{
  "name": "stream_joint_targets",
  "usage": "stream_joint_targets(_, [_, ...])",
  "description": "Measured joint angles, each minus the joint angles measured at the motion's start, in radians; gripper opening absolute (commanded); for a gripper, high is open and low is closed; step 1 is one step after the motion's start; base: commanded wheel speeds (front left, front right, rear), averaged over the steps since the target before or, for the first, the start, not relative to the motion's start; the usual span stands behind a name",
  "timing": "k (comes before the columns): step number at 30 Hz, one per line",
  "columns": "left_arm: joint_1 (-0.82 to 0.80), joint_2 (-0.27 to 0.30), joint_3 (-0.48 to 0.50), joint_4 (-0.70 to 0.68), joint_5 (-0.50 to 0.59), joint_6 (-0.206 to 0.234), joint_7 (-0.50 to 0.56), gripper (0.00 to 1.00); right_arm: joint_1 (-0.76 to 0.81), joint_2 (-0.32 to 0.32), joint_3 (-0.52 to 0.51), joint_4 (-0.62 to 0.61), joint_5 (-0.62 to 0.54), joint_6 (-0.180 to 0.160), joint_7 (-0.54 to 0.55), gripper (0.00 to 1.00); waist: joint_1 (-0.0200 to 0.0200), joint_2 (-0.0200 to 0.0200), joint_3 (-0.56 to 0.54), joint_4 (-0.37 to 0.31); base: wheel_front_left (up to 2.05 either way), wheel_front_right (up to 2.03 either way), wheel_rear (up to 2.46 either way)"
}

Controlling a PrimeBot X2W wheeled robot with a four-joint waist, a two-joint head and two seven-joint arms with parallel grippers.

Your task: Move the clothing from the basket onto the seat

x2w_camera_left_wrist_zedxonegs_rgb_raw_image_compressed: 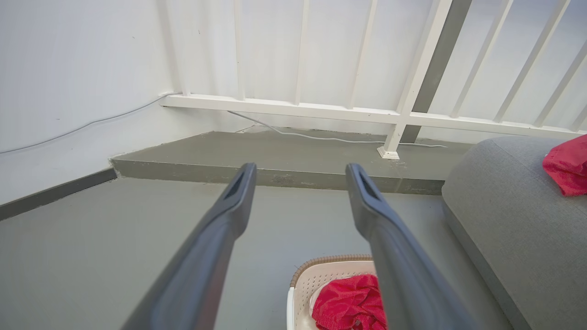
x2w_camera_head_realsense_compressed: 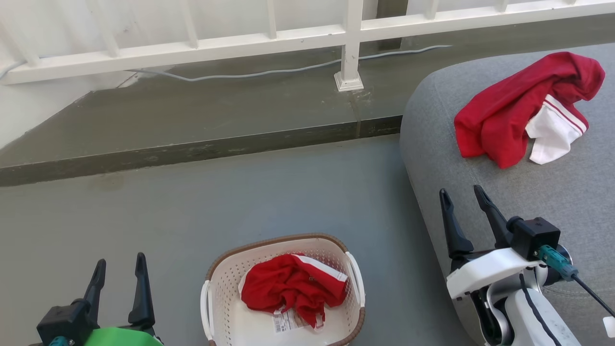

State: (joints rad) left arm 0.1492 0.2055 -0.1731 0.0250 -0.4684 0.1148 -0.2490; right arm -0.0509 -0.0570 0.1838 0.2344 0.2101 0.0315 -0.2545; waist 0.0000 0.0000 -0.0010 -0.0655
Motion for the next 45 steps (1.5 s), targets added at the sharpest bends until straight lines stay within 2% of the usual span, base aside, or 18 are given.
stream_joint_targets(10, [0.003, -0.002, 0.008, -0.014, 0.007, -0.001, 0.000, 1.00, 0.000, 0.000, -0.001, -0.031, 0.000, -0.007, 0.000, 1.00, 0.0000, 0.0000, 0.022, 0.000, 0.00, 0.00, 0.00])
stream_joint_targets(21, [-0.016, 0.003, 0.000, -0.035, 0.016, -0.020, 0.000, 1.00, -0.026, 0.001, -0.023, -0.081, 0.000, -0.016, 0.000, 1.00, 0.0000, 0.0000, 0.103, -0.001, 0.00, 0.00, 0.00])
stream_joint_targets(33, [-0.184, 0.007, -0.060, 0.006, 0.054, -0.063, 0.026, 1.00, -0.180, -0.004, -0.071, -0.132, 0.000, -0.025, 0.000, 1.00, 0.0000, 0.0000, 0.252, -0.006, 0.00, 0.00, 0.00])
stream_joint_targets(45, [-0.373, -0.001, -0.125, 0.130, 0.078, -0.098, 0.094, 1.00, -0.359, -0.006, -0.105, -0.195, 0.000, -0.034, 0.000, 1.00, 0.0002, 0.0000, 0.418, -0.029, 0.00, 0.00, 0.00])
